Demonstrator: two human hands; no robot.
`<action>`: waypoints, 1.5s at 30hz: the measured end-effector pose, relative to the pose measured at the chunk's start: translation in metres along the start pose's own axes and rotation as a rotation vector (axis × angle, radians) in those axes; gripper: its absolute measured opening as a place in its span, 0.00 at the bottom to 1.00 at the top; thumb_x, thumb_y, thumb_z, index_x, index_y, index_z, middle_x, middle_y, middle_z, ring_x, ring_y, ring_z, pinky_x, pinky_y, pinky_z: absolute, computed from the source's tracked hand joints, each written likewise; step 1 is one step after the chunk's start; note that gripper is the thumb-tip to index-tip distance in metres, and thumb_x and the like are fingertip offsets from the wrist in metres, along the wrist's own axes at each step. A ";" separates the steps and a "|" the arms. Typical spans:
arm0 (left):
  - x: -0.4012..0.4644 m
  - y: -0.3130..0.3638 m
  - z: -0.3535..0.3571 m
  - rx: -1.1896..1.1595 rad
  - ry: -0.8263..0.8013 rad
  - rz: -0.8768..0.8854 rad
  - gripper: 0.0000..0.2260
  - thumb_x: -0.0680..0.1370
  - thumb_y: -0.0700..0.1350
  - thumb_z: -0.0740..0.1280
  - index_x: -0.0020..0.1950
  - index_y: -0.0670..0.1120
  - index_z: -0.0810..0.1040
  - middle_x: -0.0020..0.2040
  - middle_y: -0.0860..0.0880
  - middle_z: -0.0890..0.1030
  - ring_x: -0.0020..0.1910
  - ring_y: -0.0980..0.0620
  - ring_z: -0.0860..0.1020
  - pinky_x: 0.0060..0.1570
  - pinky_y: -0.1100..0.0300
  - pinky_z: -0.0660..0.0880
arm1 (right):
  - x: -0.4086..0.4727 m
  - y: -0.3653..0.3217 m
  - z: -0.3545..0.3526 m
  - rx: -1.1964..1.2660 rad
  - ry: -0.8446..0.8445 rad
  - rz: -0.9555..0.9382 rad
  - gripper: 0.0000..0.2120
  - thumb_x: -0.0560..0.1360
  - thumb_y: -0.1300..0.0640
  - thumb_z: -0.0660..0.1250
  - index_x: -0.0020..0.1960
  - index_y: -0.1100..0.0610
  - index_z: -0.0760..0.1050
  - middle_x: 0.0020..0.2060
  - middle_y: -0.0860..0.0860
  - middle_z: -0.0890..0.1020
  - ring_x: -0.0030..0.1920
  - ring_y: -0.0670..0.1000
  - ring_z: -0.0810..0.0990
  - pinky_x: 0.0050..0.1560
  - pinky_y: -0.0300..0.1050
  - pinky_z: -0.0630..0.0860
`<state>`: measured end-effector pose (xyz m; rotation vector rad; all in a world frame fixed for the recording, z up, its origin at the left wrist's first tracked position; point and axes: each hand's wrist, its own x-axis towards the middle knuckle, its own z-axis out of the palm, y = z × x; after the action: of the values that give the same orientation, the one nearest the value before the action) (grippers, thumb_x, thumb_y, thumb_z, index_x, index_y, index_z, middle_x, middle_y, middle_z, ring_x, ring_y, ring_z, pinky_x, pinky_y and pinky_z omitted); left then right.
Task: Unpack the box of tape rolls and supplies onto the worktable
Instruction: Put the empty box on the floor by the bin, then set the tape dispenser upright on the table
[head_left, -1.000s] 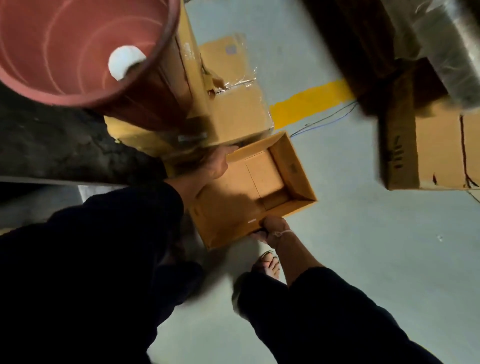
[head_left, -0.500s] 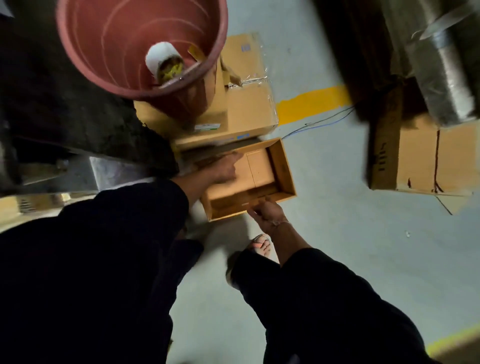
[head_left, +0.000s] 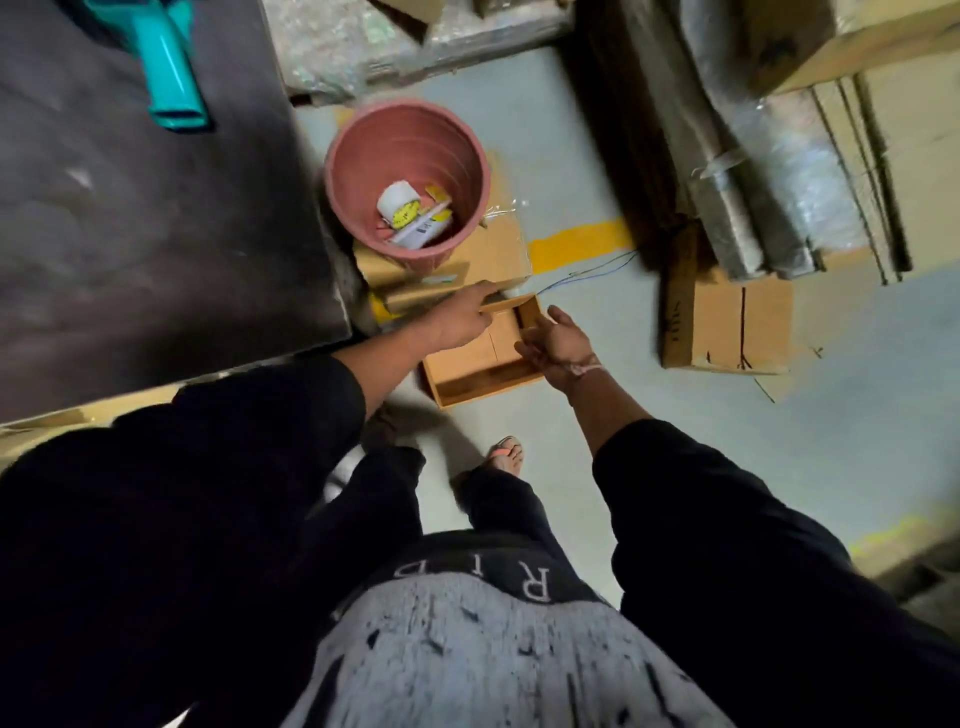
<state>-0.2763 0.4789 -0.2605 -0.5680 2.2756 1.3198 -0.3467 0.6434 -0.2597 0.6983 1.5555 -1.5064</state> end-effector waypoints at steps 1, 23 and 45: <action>-0.014 0.006 -0.013 -0.022 0.002 0.023 0.23 0.82 0.39 0.62 0.78 0.44 0.66 0.73 0.42 0.73 0.70 0.43 0.73 0.68 0.57 0.68 | -0.018 -0.006 0.006 0.004 -0.028 -0.030 0.24 0.80 0.73 0.56 0.69 0.51 0.66 0.67 0.57 0.76 0.54 0.55 0.75 0.36 0.42 0.82; -0.182 -0.068 -0.226 -0.496 0.507 -0.082 0.22 0.83 0.39 0.66 0.77 0.41 0.67 0.74 0.43 0.73 0.69 0.44 0.75 0.65 0.43 0.75 | -0.113 -0.073 0.240 -0.122 -0.456 -0.199 0.28 0.81 0.71 0.57 0.78 0.56 0.59 0.73 0.54 0.72 0.63 0.55 0.79 0.60 0.54 0.78; -0.155 -0.206 -0.423 0.204 0.530 0.021 0.25 0.81 0.37 0.63 0.79 0.39 0.65 0.80 0.41 0.64 0.81 0.45 0.59 0.77 0.60 0.50 | -0.063 -0.043 0.502 -1.283 0.018 -0.834 0.30 0.74 0.57 0.73 0.74 0.58 0.69 0.65 0.60 0.77 0.62 0.62 0.78 0.65 0.49 0.73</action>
<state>-0.1083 0.0313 -0.1290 -0.9067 2.8005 1.0102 -0.2591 0.1561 -0.1462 -0.7477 2.4868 -0.6299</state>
